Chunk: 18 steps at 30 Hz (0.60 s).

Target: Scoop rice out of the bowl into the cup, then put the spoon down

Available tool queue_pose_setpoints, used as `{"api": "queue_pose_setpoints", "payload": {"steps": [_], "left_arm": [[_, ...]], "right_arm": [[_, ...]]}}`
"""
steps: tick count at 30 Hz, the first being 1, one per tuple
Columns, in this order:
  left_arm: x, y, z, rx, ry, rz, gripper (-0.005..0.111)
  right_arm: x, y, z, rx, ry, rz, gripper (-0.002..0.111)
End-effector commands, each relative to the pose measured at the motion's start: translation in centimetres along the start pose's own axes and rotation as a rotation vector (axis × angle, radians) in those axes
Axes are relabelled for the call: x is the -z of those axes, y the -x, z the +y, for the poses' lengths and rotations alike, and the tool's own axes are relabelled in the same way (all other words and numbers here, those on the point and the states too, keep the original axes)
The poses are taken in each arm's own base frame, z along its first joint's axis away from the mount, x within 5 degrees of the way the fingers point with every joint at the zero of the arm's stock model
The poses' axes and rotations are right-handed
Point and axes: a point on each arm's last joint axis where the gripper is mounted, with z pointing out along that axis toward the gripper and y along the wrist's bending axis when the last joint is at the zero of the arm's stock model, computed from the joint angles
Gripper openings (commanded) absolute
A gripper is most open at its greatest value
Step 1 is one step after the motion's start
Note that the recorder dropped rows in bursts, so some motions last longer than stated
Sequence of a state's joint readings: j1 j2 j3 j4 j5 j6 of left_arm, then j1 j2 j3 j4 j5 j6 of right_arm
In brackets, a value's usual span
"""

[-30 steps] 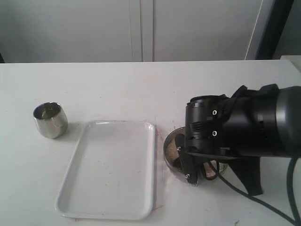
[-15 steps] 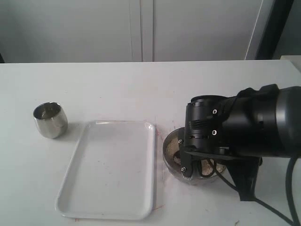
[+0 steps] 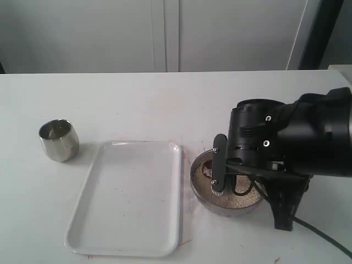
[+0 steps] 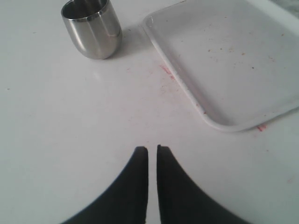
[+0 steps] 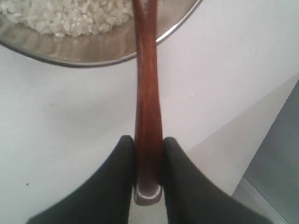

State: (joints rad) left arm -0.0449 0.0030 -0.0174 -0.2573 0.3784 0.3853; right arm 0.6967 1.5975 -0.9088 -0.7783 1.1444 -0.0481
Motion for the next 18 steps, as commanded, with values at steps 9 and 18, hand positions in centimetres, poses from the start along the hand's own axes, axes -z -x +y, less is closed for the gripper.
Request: {"api": "queue_pose_setpoints", "payload": {"steps": [9, 18], "left_arm": [[0.0, -0.2, -0.1, 0.007, -0.003, 0.004, 0.014], [0.0, -0.2, -0.1, 0.007, -0.003, 0.004, 0.014]], "right_arm": [[1.5, -0.8, 0.1, -0.205, 0.1, -0.113, 0.0], [2.1, -1.2, 0.2, -0.258, 0.143, -0.138, 0.0]]}}
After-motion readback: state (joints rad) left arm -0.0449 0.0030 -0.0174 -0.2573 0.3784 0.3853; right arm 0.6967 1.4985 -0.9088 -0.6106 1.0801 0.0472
